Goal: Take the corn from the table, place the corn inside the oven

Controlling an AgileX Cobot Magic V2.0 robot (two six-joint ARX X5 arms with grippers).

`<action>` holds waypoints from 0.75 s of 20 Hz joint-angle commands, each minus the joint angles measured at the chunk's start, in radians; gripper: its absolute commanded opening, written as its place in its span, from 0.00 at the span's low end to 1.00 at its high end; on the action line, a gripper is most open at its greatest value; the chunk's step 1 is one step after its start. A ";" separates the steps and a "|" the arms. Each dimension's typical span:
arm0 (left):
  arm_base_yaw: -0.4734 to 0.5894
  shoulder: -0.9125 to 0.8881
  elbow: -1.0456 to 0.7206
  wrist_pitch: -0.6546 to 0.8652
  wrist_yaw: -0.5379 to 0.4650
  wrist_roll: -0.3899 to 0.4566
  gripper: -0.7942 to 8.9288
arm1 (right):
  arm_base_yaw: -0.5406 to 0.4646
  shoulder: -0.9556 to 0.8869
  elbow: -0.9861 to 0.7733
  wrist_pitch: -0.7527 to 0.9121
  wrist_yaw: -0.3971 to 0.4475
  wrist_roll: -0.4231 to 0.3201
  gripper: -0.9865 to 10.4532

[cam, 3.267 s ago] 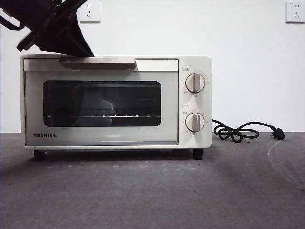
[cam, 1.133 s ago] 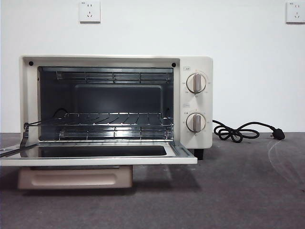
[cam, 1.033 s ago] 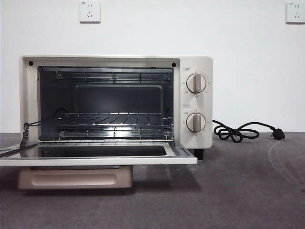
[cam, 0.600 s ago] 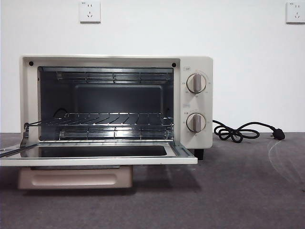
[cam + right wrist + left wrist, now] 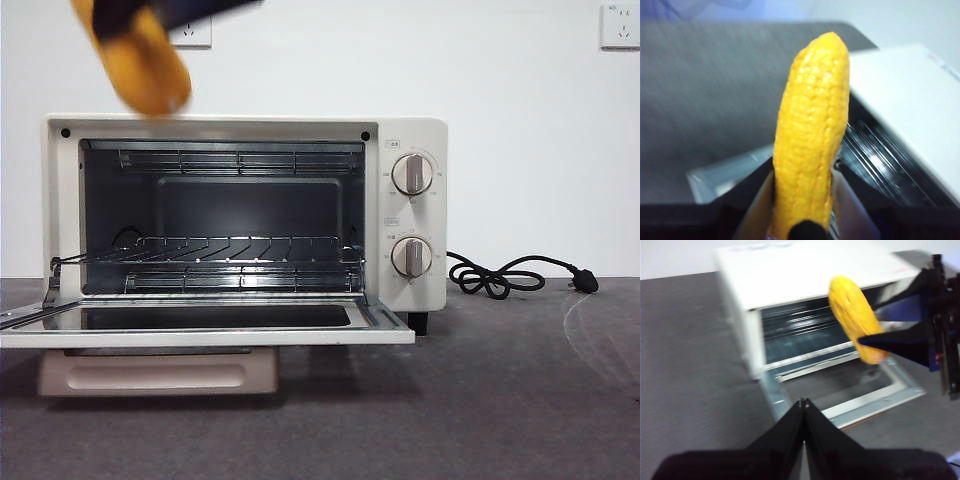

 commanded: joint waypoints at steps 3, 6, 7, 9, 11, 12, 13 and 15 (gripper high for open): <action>-0.004 -0.039 0.011 -0.038 -0.074 0.005 0.08 | -0.001 0.098 0.002 0.019 0.079 -0.207 0.08; -0.005 -0.043 0.011 -0.052 -0.093 0.004 0.08 | -0.001 0.147 0.002 0.030 0.126 -0.299 0.08; -0.005 -0.043 0.011 -0.059 -0.096 0.004 0.08 | -0.001 0.164 0.002 0.041 0.145 -0.334 0.08; -0.005 -0.043 0.011 -0.063 -0.095 0.004 0.08 | -0.002 0.193 0.002 0.070 0.195 -0.393 0.08; -0.004 -0.043 0.011 -0.064 -0.095 -0.004 0.08 | -0.002 0.225 0.002 0.109 0.245 -0.458 0.08; -0.005 -0.043 0.011 -0.064 -0.095 -0.003 0.08 | -0.006 0.237 0.002 0.127 0.261 -0.484 0.08; -0.005 -0.043 0.011 -0.064 -0.095 -0.004 0.08 | -0.011 0.246 0.002 0.141 0.270 -0.515 0.08; -0.005 -0.043 0.011 -0.064 -0.095 -0.008 0.08 | -0.021 0.267 0.002 0.176 0.281 -0.558 0.08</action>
